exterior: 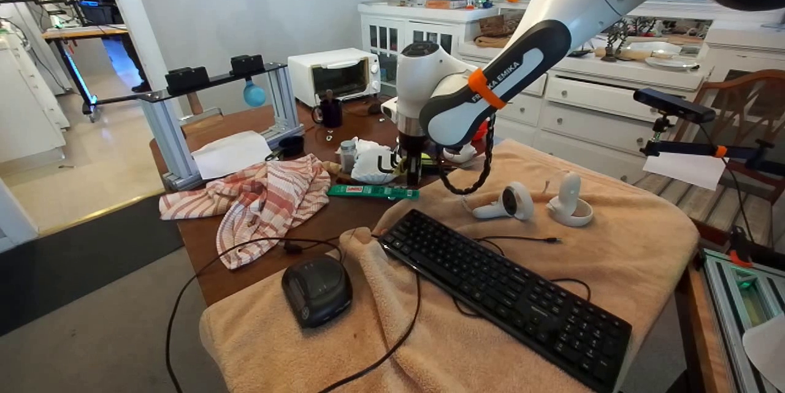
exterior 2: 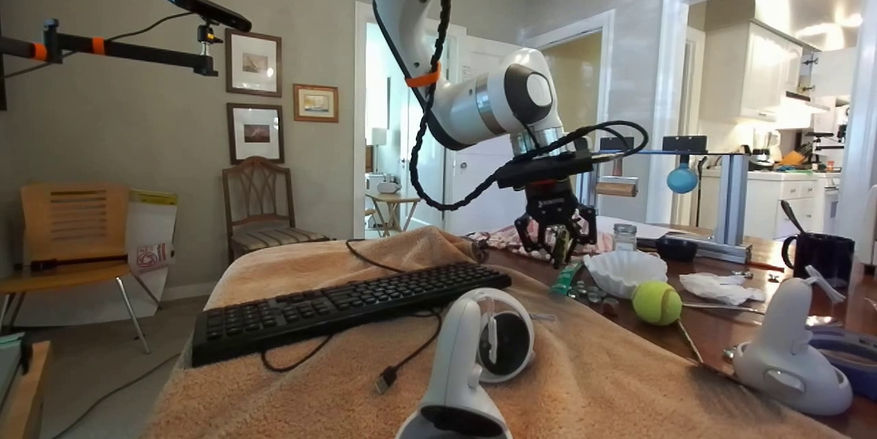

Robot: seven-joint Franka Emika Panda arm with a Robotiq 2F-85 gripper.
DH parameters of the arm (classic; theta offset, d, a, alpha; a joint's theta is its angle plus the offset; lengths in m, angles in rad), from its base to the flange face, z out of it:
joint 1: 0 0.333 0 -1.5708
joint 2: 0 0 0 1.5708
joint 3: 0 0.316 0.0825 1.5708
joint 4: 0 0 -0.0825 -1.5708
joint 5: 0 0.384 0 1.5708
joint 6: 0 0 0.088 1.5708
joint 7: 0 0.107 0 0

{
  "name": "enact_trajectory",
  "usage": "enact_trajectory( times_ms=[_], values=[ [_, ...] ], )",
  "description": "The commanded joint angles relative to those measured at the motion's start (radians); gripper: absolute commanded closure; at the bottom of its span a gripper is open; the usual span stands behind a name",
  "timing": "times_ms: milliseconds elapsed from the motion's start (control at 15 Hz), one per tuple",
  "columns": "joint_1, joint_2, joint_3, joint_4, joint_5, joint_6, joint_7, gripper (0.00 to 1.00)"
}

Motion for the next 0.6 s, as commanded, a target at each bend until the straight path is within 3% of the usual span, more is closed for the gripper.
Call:
enact_trajectory(
  times_ms=[0, 533],
  values=[
    [-0.042, -0.004, -0.015, -0.025, 0.000, 0.040, -0.068, 0.97],
    [-0.095, -0.023, -0.091, -0.047, 0.008, 0.048, 0.009, 0.97]
  ],
)
